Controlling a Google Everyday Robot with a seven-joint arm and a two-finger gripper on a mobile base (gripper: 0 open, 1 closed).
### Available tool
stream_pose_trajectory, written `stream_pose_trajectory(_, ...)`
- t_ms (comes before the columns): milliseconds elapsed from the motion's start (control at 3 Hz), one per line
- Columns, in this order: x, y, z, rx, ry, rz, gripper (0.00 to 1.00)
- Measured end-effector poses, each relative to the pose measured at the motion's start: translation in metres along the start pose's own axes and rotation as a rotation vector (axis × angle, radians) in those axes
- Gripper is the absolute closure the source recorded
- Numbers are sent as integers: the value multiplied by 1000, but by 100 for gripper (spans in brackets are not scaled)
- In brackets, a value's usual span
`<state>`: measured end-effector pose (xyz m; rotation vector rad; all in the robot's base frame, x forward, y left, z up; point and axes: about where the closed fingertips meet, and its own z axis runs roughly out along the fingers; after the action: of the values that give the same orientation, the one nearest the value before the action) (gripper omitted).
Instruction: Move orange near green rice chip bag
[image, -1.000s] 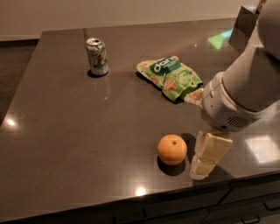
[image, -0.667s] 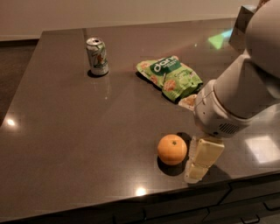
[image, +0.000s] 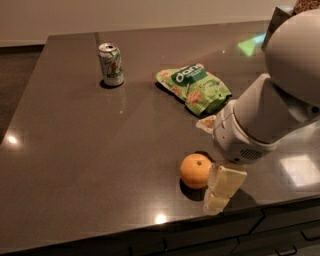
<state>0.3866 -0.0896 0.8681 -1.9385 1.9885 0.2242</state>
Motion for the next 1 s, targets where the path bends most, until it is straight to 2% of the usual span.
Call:
stream_pose_trajectory(333, -5, 5, 8, -13, -7, -14, 0)
stream_pose_trajectory(1000, -5, 4, 10, -28, -21, -5, 41)
